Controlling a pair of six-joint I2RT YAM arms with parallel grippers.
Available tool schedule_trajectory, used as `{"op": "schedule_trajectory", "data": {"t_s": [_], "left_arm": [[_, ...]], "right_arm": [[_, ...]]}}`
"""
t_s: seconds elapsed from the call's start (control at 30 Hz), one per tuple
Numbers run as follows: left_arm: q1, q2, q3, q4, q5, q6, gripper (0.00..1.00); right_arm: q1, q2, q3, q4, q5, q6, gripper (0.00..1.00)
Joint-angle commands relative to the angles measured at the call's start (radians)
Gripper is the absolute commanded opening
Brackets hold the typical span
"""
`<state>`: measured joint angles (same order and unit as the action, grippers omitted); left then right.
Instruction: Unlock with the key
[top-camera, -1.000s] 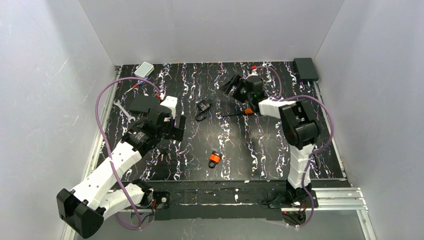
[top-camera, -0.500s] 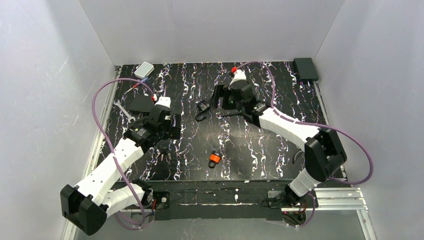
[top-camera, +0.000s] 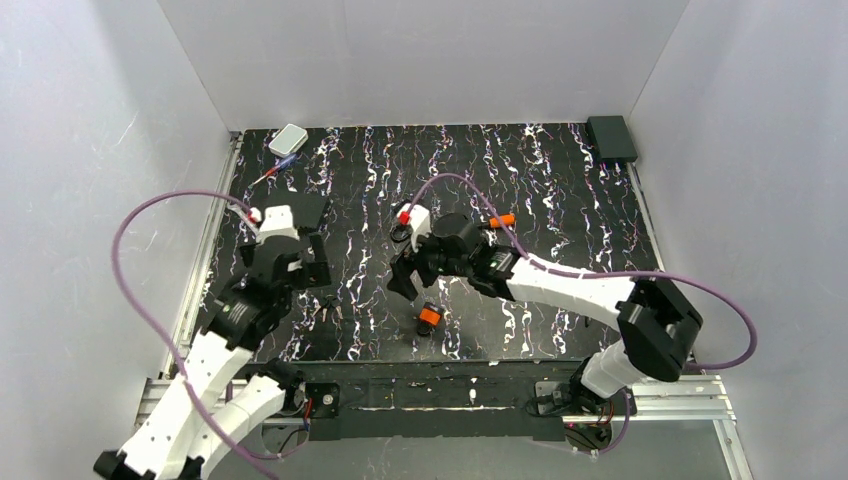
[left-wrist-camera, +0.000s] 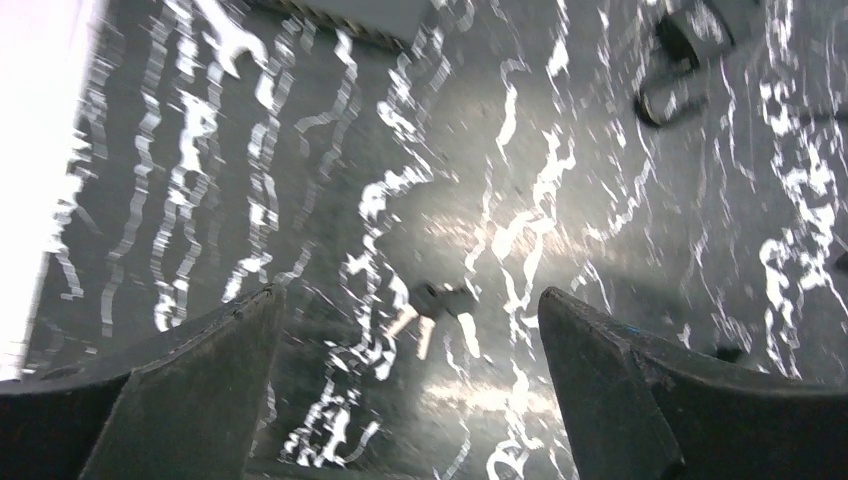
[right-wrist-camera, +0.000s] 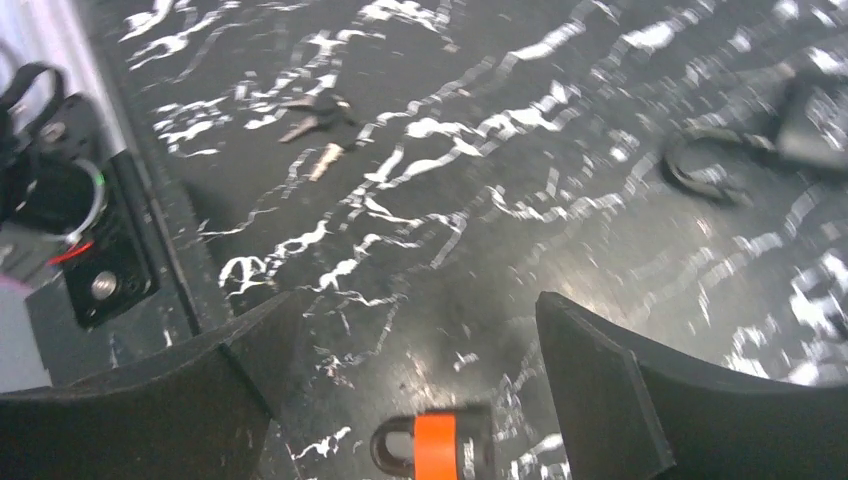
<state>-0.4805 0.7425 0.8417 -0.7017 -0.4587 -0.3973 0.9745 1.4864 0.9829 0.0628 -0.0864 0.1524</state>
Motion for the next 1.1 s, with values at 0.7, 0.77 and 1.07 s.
{"op": "schedule_trajectory", "data": {"t_s": [0.7, 0.77, 1.07], "left_arm": [[0.015, -0.194, -0.075, 0.078, -0.291, 0.086, 0.97], [0.017, -0.199, -0.078, 0.084, -0.284, 0.09, 0.97], [0.023, -0.203, -0.082, 0.097, -0.263, 0.101, 0.97]], "right_arm": [[0.091, 0.675, 0.399, 0.459, -0.55, -0.429, 0.75], [0.093, 0.705, 0.409, 0.509, -0.525, -0.399, 0.64], [0.118, 0.795, 0.458, 0.589, -0.481, -0.354, 0.57]]}}
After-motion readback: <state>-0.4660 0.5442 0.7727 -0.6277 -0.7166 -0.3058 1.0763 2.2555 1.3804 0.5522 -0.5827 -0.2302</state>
